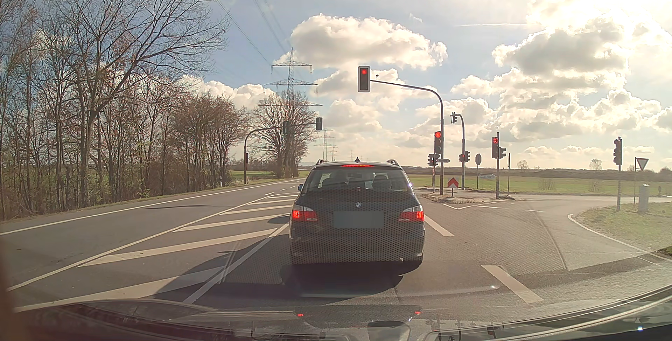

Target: Follow the waypoints while adhering to traffic rules and regulations

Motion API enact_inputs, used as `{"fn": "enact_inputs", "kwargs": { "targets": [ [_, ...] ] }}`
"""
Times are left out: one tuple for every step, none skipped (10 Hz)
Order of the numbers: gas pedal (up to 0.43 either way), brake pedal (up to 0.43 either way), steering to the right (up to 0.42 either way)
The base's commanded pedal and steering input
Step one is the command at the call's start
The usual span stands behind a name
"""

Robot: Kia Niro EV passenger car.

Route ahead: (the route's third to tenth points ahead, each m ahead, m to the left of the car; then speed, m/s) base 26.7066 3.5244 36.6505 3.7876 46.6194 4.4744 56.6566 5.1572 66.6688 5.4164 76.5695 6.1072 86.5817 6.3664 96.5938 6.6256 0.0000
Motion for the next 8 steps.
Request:
{"fn": "enact_inputs", "kwargs": {
  "targets": [
    [0.0,0.268,-0.005],
    [0.0,0.262,-0.004],
    [0.0,0.262,-0.004],
    [0.0,0.256,-0.004],
    [0.0,0.262,-0.004],
    [0.0,0.262,-0.004],
    [0.0,0.268,-0.004],
    [0.0,0.262,-0.005]
  ]
}}
